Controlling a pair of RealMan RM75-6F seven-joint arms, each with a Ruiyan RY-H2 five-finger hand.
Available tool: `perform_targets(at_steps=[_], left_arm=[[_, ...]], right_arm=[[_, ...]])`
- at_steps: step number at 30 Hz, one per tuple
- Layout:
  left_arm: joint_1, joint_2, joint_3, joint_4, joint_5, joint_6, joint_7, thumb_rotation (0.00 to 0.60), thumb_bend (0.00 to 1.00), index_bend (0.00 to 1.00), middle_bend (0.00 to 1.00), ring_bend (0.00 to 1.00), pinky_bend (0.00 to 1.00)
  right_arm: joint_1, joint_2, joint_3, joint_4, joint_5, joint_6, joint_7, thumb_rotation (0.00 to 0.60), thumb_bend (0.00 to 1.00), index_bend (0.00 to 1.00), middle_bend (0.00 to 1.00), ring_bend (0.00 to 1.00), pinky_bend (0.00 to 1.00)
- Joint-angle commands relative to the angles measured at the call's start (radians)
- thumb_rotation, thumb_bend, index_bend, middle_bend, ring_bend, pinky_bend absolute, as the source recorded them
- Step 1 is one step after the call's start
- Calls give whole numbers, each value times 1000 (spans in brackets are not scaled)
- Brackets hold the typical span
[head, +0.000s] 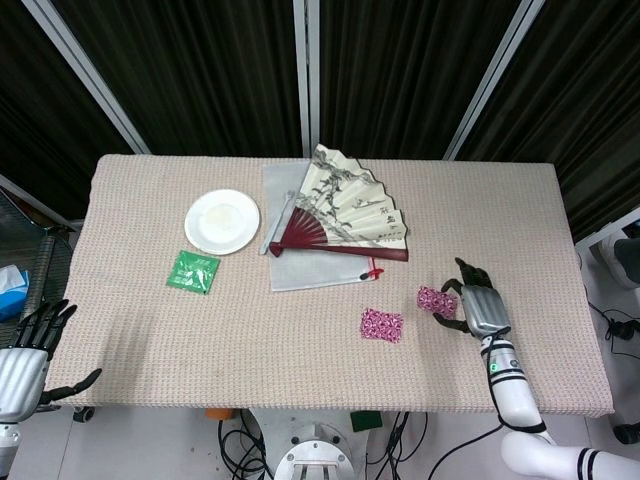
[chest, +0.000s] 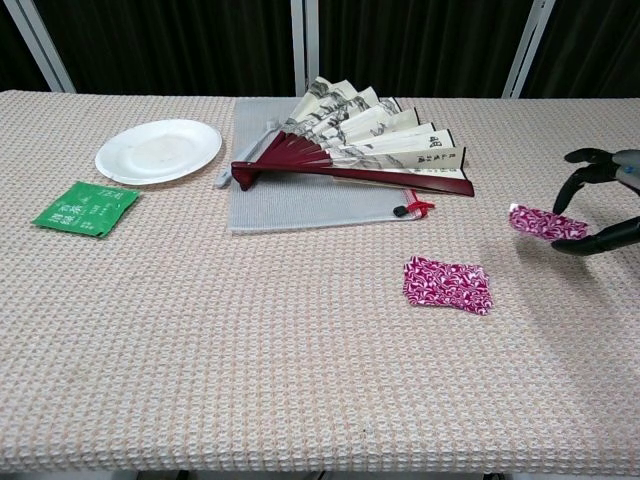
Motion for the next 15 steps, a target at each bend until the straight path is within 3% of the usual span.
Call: perform_targets(at_steps=[1,15], left_arm=[[1,3,0,-1,0,2,0,363,122,72,37,0,122],[0,-2,3,13,3,-2,-10,361,122,73,37,0,122]], right_arm=[[20,-22,-12,-28,-15,-16,-25,544,534,442,0,0,0],[64,-169,-42,-53,36,16,-165,545,527,441,0,0,0]])
